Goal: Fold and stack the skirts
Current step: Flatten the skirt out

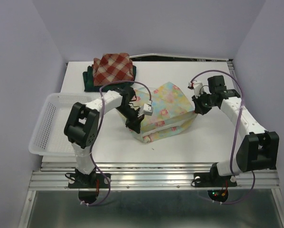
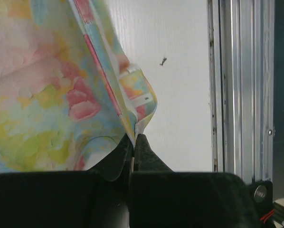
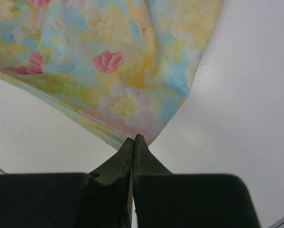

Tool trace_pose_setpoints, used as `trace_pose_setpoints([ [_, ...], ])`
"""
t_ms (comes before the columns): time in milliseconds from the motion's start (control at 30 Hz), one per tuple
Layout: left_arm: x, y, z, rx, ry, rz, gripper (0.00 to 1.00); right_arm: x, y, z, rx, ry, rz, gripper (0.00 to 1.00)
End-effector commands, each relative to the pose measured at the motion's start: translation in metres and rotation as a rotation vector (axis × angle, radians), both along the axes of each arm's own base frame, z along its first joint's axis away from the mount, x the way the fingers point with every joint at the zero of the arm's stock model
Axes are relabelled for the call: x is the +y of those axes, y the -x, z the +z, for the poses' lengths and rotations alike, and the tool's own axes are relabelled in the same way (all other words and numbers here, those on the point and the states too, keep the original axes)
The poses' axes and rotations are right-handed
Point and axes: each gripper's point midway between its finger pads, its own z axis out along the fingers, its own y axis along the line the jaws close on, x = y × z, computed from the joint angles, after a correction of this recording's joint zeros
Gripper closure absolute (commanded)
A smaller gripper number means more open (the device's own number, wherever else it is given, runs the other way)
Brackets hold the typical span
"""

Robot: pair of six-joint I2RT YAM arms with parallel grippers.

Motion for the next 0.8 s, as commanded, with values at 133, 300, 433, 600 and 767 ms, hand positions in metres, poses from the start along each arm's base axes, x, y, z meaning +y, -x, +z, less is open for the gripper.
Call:
trace_pose_setpoints([
  [133,0.018,-0.042,0.051,0.036,0.122,0.104,0.96,-0.027,-0.033,0.009,-0.049,0.04,-0.108,0.99],
  [300,0.032,-0.116,0.07,-0.043,0.15,0.323,0.79,-0.021,-0.042,0.006,-0.022,0.008,-0.106,0.99],
  [433,0.038,-0.1,0.055,-0.036,0.099,0.242,0.68,-0.019,-0.034,-0.016,0.043,0.012,-0.085,0.99],
  [600,0.048,-0.042,0.027,-0.072,-0.067,0.076,0.57,-0.014,0.002,-0.037,0.148,0.008,0.018,0.99],
  [767,0.056,-0.031,0.025,-0.121,-0.086,0.137,0.55,-0.015,0.041,-0.048,0.202,0.026,0.077,0.99],
])
